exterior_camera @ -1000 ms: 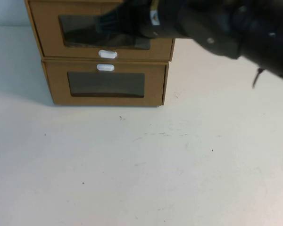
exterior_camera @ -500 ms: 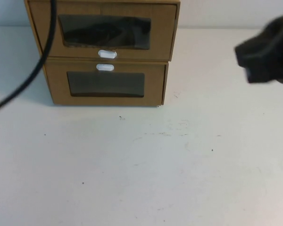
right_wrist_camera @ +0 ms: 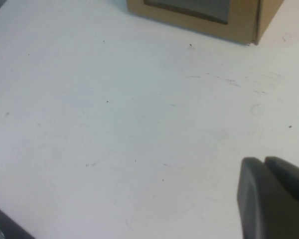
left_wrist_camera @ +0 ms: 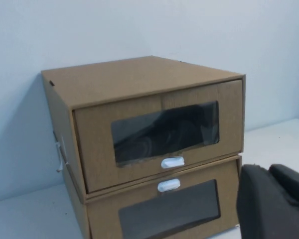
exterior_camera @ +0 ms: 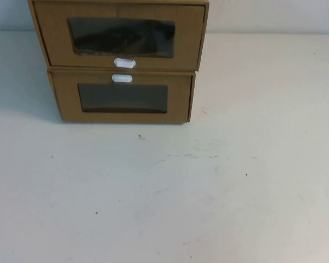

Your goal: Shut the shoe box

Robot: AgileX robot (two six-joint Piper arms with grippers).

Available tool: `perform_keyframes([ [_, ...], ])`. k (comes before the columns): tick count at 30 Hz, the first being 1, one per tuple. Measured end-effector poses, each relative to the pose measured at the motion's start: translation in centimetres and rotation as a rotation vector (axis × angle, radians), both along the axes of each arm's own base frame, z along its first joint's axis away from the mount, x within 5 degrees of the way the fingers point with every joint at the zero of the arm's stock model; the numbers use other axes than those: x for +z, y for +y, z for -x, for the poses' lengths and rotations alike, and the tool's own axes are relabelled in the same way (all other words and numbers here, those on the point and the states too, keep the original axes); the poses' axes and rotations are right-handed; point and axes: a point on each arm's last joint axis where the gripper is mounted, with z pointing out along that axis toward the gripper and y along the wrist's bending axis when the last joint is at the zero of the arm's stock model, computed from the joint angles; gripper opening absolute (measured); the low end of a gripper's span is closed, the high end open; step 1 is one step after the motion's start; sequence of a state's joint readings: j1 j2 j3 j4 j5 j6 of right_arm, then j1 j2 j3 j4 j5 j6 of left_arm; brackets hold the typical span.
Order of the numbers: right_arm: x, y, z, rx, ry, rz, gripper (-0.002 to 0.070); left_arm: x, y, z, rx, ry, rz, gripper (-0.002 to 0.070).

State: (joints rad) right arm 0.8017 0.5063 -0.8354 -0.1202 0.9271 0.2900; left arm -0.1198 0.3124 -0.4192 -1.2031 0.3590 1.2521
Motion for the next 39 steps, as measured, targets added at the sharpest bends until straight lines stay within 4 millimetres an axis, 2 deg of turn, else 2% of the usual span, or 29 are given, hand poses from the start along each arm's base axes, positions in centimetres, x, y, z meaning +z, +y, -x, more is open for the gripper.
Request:
perform_keyframes([
  [6,-3.5,-0.4,0.8,0.029,-0.071,-0.107,-0.0011,-5.9,1.2,1.7,0.116,-0.040,0.045,-0.0002],
  [11,-7.2,0.7,0.2,0.053,-0.099,-0.178,-0.0011,-10.7,1.6,1.4,0.163,0.034,0.048,-0.0002],
  [13,-8.8,1.2,-0.1,0.059,-0.104,-0.209,-0.0011,-11.9,1.6,1.2,0.168,0.067,0.039,-0.0002],
  [19,-12.2,1.7,-0.4,0.064,-0.110,-0.245,-0.0011,-12.2,1.7,1.2,0.169,0.074,0.044,-0.0002],
  [23,-13.3,1.7,-0.4,0.062,-0.086,-0.226,-0.0011,-12.2,1.7,1.2,0.171,0.072,0.046,-0.0002],
  [33,-15.0,1.2,0.0,0.050,0.052,-0.091,-0.0011,-12.2,1.7,1.2,0.174,0.072,0.050,-0.0002],
  [39,-14.8,0.3,-0.3,0.009,-0.064,-0.021,-0.0011,-12.2,1.7,1.2,0.178,0.071,0.051,-0.0002],
])
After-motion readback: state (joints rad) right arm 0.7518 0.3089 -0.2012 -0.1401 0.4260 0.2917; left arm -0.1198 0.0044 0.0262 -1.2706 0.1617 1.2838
